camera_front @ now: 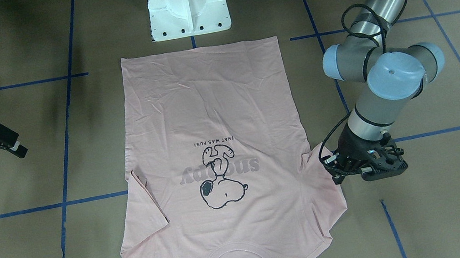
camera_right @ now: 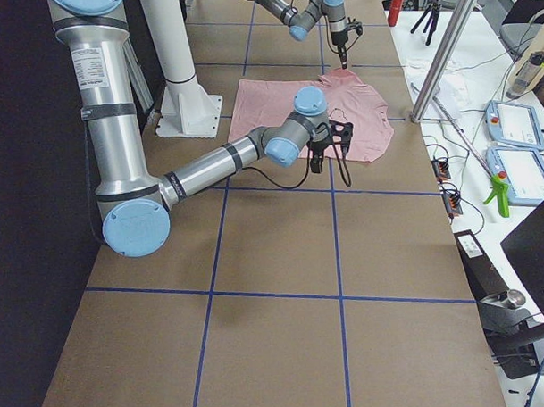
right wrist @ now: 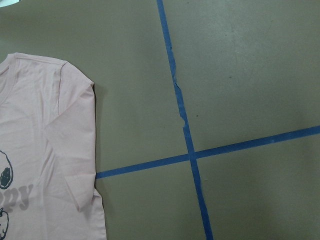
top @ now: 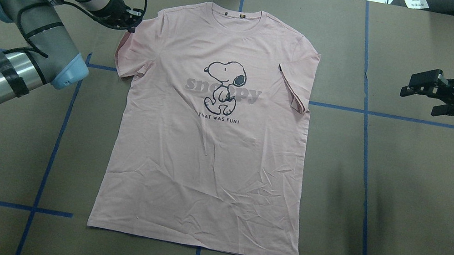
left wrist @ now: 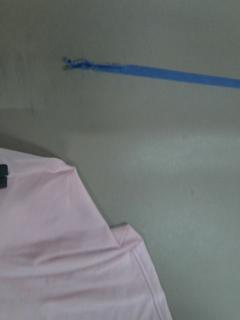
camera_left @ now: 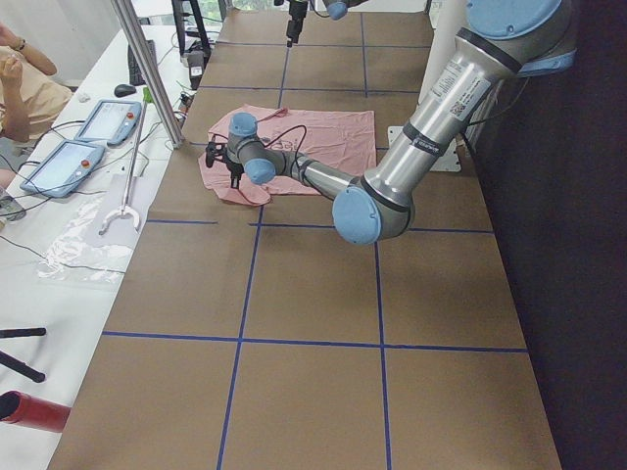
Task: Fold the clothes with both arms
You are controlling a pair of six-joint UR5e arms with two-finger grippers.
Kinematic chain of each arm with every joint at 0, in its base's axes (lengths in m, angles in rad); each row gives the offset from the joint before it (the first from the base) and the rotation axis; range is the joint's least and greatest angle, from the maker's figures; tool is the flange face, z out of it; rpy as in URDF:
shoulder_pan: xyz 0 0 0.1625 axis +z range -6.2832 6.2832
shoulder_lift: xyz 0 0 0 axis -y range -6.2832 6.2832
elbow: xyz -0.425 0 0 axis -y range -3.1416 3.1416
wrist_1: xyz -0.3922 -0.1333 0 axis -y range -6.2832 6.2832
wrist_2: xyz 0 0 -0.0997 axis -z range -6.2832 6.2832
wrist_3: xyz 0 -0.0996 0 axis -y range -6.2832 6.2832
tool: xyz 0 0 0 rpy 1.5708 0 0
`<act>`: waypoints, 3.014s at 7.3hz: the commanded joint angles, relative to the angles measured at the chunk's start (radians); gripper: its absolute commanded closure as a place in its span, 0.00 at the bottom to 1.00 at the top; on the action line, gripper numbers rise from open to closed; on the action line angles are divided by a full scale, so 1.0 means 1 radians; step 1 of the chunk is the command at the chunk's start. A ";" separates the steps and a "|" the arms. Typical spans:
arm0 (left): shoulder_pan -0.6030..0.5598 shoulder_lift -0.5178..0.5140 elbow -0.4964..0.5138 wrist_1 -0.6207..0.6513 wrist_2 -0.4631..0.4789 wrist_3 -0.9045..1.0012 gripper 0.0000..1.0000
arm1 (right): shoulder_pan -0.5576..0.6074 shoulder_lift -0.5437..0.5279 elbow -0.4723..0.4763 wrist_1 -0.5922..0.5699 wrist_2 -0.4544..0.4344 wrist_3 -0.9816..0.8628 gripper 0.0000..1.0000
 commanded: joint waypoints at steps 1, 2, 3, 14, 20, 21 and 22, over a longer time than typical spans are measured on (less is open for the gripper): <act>0.065 -0.099 0.073 0.009 0.029 -0.072 1.00 | 0.000 -0.003 -0.005 -0.003 0.000 -0.001 0.00; 0.068 -0.200 0.195 0.006 0.058 -0.114 1.00 | 0.000 -0.003 -0.003 -0.003 0.000 -0.001 0.00; 0.068 -0.233 0.237 -0.002 0.070 -0.118 1.00 | 0.000 0.000 -0.003 -0.003 0.000 -0.001 0.00; 0.203 0.202 -0.490 -0.031 0.060 -0.273 0.23 | -0.501 0.039 0.096 -0.012 -0.434 0.633 0.02; 0.205 0.232 -0.532 -0.006 0.015 -0.276 0.08 | -0.885 0.041 0.210 -0.298 -0.754 0.993 0.17; 0.206 0.230 -0.543 -0.005 0.015 -0.282 0.08 | -0.909 0.037 0.215 -0.303 -0.751 1.003 0.18; 0.206 0.230 -0.541 -0.006 0.015 -0.283 0.08 | -0.935 0.034 0.212 -0.305 -0.757 1.061 0.19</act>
